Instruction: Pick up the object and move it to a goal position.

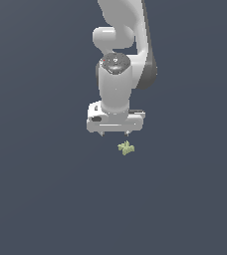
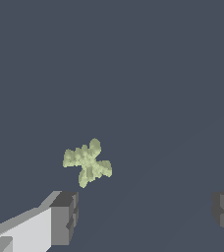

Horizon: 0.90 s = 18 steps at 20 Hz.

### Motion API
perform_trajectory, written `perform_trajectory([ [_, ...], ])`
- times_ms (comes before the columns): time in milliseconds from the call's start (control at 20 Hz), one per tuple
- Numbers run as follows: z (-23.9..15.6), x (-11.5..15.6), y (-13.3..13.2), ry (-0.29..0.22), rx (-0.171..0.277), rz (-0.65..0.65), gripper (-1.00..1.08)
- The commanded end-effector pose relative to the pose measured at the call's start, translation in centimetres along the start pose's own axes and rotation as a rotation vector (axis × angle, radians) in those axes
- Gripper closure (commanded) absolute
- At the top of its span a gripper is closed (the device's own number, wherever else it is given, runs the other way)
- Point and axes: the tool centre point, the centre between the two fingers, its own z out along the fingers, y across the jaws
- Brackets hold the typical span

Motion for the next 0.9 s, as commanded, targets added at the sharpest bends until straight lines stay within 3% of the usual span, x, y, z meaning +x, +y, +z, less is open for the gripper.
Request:
perform_trajectory([
  [0,0.0,0.0,0.0,0.000,0.000,0.000,-0.92],
  [850,0.4,0.5,-1.8,0.003,0.012,-0.067,-0.92],
])
